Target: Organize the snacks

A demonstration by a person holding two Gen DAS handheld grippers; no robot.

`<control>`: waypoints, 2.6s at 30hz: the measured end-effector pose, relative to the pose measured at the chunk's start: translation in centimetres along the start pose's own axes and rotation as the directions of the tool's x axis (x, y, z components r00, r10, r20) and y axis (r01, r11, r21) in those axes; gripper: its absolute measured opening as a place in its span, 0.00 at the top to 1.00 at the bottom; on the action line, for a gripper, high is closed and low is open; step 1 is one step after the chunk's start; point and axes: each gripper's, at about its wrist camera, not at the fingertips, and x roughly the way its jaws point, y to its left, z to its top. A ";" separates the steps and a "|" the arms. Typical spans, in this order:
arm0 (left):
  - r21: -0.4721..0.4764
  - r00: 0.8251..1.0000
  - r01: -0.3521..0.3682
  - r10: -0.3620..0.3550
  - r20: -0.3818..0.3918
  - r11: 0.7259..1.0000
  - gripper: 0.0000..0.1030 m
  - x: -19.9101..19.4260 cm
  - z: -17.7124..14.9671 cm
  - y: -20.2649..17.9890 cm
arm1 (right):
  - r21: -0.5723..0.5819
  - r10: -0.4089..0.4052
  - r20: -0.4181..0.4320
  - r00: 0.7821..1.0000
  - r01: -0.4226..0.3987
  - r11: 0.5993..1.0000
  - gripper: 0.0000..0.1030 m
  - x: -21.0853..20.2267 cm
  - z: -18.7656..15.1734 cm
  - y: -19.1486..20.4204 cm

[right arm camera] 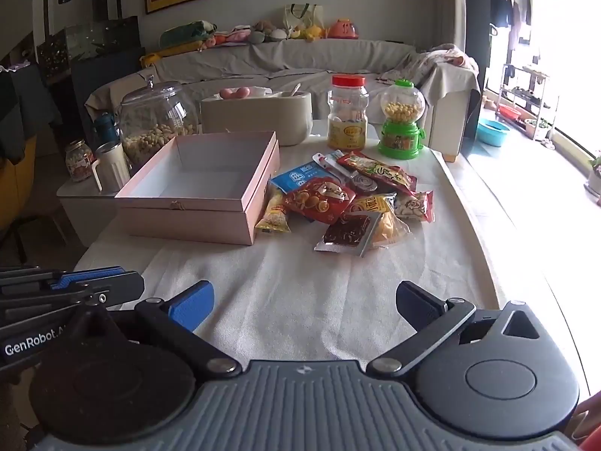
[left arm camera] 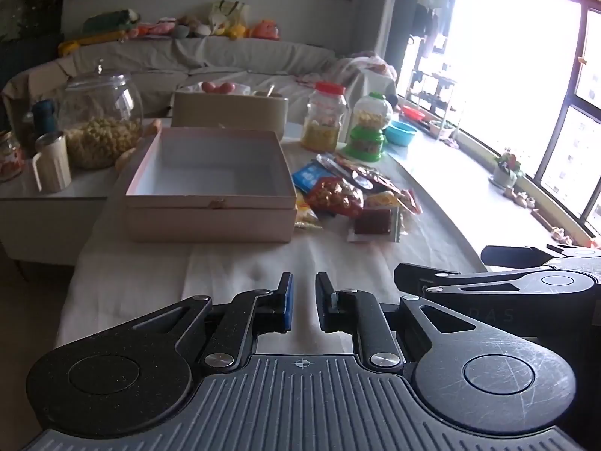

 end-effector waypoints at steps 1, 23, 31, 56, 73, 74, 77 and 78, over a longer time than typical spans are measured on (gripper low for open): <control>0.000 1.000 0.000 0.000 0.001 1.000 0.84 0.0 0.0 0.0 | -0.001 0.001 -0.002 1.000 -0.001 1.000 0.00 0.1 0.0 0.0; -0.019 1.000 -0.003 0.003 -0.013 1.000 0.84 0.2 -0.2 0.2 | -0.006 0.000 -0.009 1.000 0.000 1.000 0.00 0.2 0.0 0.2; -0.020 1.000 -0.001 0.001 -0.018 1.000 0.84 0.1 -0.2 0.2 | -0.008 0.001 -0.008 1.000 -0.001 1.000 0.00 0.2 0.0 0.3; -0.038 1.000 -0.002 0.001 -0.031 0.999 0.84 0.0 -0.2 0.5 | -0.005 0.002 -0.014 1.000 -0.002 1.000 0.00 0.2 0.1 0.3; -0.083 0.994 -0.002 -0.007 -0.112 0.997 0.83 5.0 0.7 1.1 | 0.006 -0.055 -0.055 0.997 0.055 0.998 0.00 3.6 0.1 -2.4; -0.091 0.993 0.020 -0.031 -0.112 0.996 0.83 5.6 0.9 1.2 | 0.009 -0.059 -0.052 0.997 0.059 0.998 0.00 4.0 0.1 -2.8; -0.121 0.980 0.152 -0.165 -0.108 0.981 0.83 7.7 1.3 1.4 | -0.001 -0.029 0.014 0.999 0.029 1.000 0.00 5.0 0.1 -4.1; -0.130 0.973 0.185 -0.200 -0.117 0.974 0.83 8.5 1.4 1.4 | -0.018 -0.018 0.041 0.999 0.019 1.000 0.00 5.5 0.0 -4.5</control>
